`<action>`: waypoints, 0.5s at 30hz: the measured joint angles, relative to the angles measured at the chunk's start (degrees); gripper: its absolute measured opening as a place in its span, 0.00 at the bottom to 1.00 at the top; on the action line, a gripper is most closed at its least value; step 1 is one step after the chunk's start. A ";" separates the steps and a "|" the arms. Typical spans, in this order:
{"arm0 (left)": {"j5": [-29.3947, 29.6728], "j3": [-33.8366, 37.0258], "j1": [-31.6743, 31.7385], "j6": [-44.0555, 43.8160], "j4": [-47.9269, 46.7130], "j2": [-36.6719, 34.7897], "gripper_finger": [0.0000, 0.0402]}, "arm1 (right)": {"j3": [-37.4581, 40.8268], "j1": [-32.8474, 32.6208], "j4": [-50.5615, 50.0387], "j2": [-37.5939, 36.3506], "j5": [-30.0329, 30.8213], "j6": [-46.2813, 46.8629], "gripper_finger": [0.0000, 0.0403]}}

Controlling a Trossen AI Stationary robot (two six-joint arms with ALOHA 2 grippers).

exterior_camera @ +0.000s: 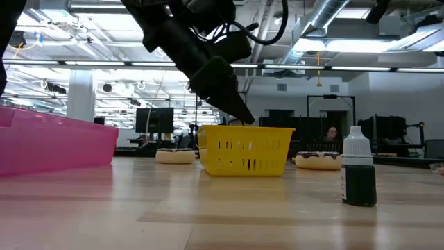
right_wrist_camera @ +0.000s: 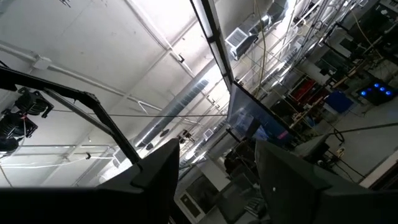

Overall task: Pick & Place Food Item
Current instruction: Put the red food coloring bottle into the yellow bin, then put the green food coloring bottle into the yellow bin

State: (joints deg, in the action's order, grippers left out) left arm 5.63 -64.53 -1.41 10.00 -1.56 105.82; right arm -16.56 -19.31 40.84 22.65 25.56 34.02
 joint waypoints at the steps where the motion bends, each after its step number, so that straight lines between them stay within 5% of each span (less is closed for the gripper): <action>1: 0.01 0.00 0.19 0.00 0.00 -0.04 0.22 | 0.00 -0.28 -0.32 -0.07 0.01 0.03 0.50; 15: -2.66 0.06 -0.91 -2.97 -0.46 -5.27 0.34 | 0.00 -5.13 -0.81 0.93 0.19 1.95 0.50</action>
State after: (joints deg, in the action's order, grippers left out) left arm 2.97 -64.47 -2.32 7.03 -2.03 100.55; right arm -16.56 -24.44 40.03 23.58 25.74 35.96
